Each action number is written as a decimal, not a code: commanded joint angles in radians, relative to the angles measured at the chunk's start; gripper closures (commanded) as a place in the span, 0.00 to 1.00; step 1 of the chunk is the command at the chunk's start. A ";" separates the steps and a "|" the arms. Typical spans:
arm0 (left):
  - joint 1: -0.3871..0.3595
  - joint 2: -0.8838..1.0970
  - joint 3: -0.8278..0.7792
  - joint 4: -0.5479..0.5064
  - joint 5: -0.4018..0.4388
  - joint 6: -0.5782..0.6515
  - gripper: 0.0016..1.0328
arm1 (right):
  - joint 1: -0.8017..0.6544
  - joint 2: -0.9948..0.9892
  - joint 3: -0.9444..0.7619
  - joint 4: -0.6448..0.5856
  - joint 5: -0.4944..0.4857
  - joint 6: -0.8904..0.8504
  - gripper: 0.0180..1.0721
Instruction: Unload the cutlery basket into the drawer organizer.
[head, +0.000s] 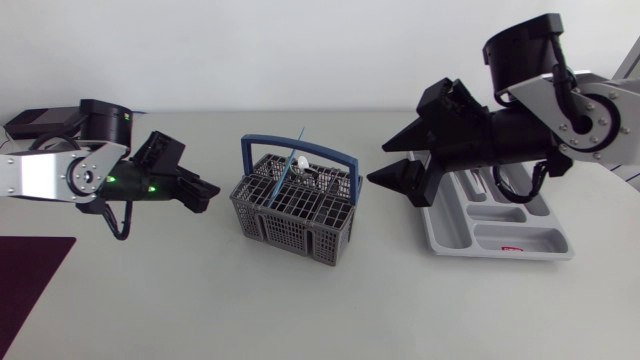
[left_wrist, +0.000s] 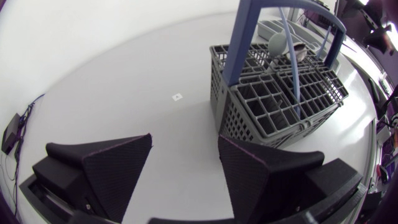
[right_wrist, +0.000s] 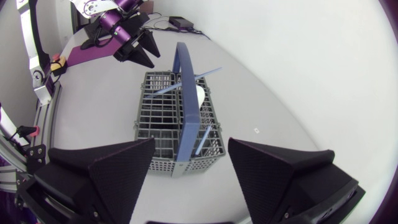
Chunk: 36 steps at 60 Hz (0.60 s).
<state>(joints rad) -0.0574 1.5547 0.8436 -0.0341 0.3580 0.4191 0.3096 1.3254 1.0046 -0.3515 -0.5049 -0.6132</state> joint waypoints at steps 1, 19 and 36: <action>-0.038 0.068 0.043 0.022 -0.007 -0.008 0.10 | -0.029 0.018 -0.077 0.019 0.005 0.009 0.10; -0.125 0.094 0.049 0.026 -0.044 0.006 0.10 | -0.066 0.262 -0.092 0.184 0.121 0.046 0.10; -0.174 -0.022 -0.054 0.007 -0.039 0.047 0.10 | -0.017 0.385 0.009 0.224 0.152 0.089 0.10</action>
<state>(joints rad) -0.2028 1.5723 0.8268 -0.0189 0.3016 0.4335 0.2710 1.6886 0.9726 -0.1474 -0.3458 -0.5491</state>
